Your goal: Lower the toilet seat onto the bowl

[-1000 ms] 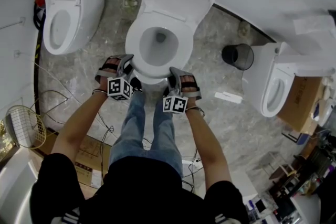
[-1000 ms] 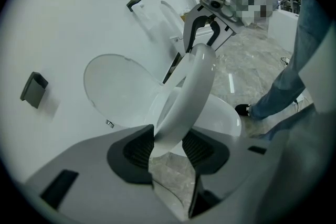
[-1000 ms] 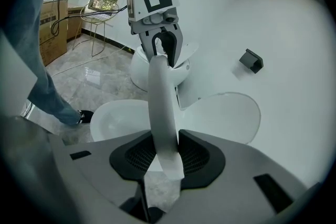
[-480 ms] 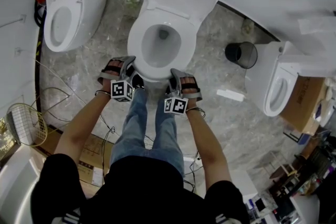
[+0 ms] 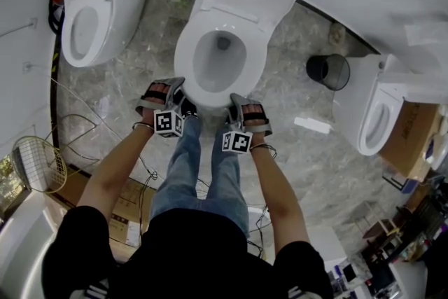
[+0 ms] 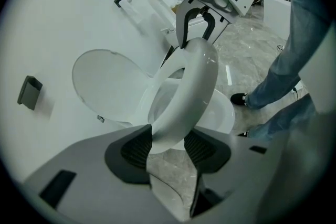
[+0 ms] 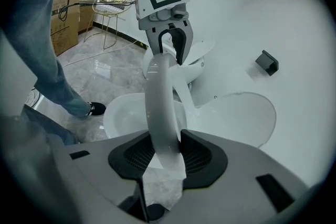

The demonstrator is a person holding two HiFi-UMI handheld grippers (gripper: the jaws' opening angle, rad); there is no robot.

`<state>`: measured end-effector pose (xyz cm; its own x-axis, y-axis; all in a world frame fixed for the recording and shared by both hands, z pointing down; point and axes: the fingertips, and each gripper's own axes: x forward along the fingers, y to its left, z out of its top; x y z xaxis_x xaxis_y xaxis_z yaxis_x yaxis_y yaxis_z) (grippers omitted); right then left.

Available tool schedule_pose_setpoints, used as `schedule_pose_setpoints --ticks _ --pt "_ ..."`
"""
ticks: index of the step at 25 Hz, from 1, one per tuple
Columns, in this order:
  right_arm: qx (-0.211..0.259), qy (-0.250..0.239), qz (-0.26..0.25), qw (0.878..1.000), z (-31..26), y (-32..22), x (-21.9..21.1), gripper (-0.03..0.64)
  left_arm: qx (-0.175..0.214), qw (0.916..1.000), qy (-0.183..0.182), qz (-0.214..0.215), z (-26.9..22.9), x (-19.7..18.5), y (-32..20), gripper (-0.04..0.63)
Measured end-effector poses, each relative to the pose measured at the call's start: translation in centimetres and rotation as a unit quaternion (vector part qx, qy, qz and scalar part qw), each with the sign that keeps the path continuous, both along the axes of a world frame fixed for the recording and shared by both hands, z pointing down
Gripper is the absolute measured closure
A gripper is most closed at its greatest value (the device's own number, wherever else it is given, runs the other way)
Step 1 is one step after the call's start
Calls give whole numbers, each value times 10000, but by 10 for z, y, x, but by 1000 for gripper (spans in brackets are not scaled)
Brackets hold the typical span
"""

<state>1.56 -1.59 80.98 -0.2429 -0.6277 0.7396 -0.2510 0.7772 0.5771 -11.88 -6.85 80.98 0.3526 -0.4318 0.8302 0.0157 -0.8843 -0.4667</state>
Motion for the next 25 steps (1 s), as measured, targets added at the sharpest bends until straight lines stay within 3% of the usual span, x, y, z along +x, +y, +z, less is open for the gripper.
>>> schedule_pose_setpoints --ticks 16,18,20,22,23,24,25 --pt "-213 171 -154 9995 26 13 -5 437 16 9997 -228 -21 22 -6 15 388" --pt "-266 180 -189 9993 29 16 -6 436 -89 9995 -198 -222 20 -12 19 390" --pt "-308 188 -197 9992 33 18 -7 433 -278 9971 -95 -707 18 -27 21 386" --pt "-360 208 -142 9990 36 21 -6 426 -664 9866 176 -1477 19 -48 24 354" --pt "-367 215 -101 9990 37 21 -6 422 -958 9751 388 -1960 21 -59 26 348" --pt "-362 203 -54 9991 36 21 -6 419 -1312 9575 650 -2485 25 -70 28 348" --pt "-372 157 8 9992 35 22 -5 417 -1707 9329 949 -3027 29 -78 30 348"
